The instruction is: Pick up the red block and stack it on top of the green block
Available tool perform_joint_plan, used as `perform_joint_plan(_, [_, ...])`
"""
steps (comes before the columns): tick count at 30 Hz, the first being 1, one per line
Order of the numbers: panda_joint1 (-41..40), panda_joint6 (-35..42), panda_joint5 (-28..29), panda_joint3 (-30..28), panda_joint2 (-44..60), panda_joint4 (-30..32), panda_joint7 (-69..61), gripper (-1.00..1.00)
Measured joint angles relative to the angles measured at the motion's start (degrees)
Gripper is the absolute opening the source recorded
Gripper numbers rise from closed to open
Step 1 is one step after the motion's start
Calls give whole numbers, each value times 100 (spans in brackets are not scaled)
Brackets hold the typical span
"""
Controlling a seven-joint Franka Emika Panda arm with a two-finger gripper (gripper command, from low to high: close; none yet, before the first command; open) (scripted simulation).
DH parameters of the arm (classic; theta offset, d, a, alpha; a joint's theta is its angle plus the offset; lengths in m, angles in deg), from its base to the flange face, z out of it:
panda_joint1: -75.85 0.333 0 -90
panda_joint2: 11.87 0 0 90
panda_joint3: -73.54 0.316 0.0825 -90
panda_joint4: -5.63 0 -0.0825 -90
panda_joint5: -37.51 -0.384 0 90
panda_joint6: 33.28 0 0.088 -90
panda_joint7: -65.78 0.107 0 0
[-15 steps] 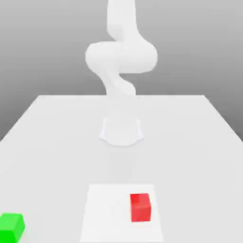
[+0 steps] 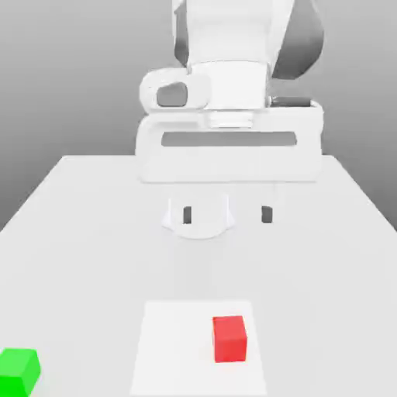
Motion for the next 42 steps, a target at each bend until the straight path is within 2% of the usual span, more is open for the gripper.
perform_joint_plan(6, [131, -643, 30, 42, 1246, 499, 81, 0])
perform_joint_plan(12, [251, -1639, 217, -113, 2492, 414, 228, 0])
perform_joint_plan(13, [270, -1736, 235, -135, 2606, 398, 241, -100])
perform_joint_plan(20, [261, -1722, 247, -126, 2588, 401, 253, -100])
perform_joint_plan(26, [137, -797, 17, -47, 1570, 498, 24, -100])
perform_joint_plan(39, [-1939, 565, -537, -1280, 2429, -1676, -2517, -100])
perform_joint_plan(42, [-2161, 235, -696, -1278, 2947, -1873, -2795, -100])
